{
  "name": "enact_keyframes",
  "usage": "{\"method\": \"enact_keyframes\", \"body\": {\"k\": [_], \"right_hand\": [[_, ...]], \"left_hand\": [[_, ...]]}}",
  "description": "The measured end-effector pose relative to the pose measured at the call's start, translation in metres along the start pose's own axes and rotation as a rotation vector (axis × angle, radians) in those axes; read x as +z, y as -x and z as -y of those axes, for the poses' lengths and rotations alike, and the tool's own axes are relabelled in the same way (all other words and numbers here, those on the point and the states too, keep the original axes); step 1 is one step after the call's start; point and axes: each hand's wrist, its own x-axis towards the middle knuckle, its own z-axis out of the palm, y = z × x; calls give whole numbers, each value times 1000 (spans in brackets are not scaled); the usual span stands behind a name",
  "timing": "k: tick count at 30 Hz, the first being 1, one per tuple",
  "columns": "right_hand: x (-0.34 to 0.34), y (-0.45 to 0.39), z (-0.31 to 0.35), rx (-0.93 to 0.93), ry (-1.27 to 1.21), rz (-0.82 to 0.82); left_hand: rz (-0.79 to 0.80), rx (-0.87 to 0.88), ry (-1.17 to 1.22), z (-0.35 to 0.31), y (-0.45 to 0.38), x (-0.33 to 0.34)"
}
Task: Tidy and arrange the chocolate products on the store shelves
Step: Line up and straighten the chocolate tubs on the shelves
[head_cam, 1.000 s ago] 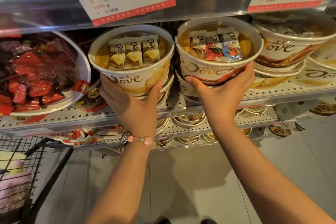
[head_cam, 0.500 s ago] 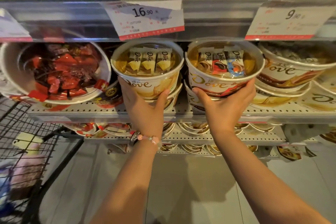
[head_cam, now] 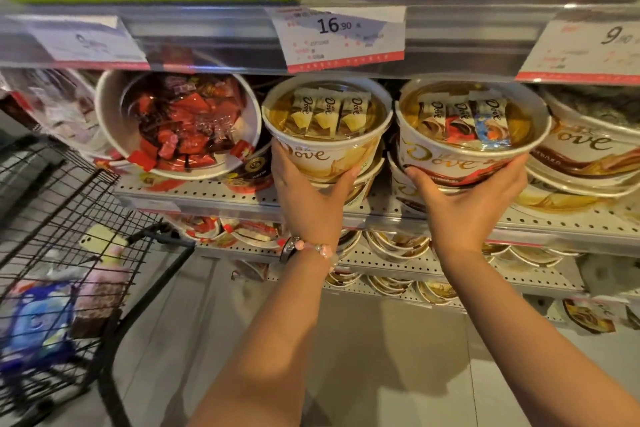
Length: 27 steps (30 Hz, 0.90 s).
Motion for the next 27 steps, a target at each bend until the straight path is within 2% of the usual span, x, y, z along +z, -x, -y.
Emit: {"method": "enact_keyframes", "body": {"k": [6, 11, 15, 18, 21, 24, 27], "right_hand": [[-2, 1, 5, 27, 38, 23], [-4, 25, 17, 125, 7, -38], [4, 92, 47, 101, -115, -137], [31, 135, 77, 130, -264, -29], [67, 160, 105, 195, -332, 139], [103, 171, 130, 251, -319, 244], [132, 177, 143, 434, -346, 358]], "left_hand": [[5, -74, 9, -6, 1, -3], [213, 26, 128, -1, -1, -38], [242, 82, 191, 17, 2, -96], [177, 56, 248, 45, -21, -141], [35, -133, 389, 66, -55, -176], [-57, -241, 522, 86, -94, -200], [-48, -425, 544, 109, -127, -212]]}}
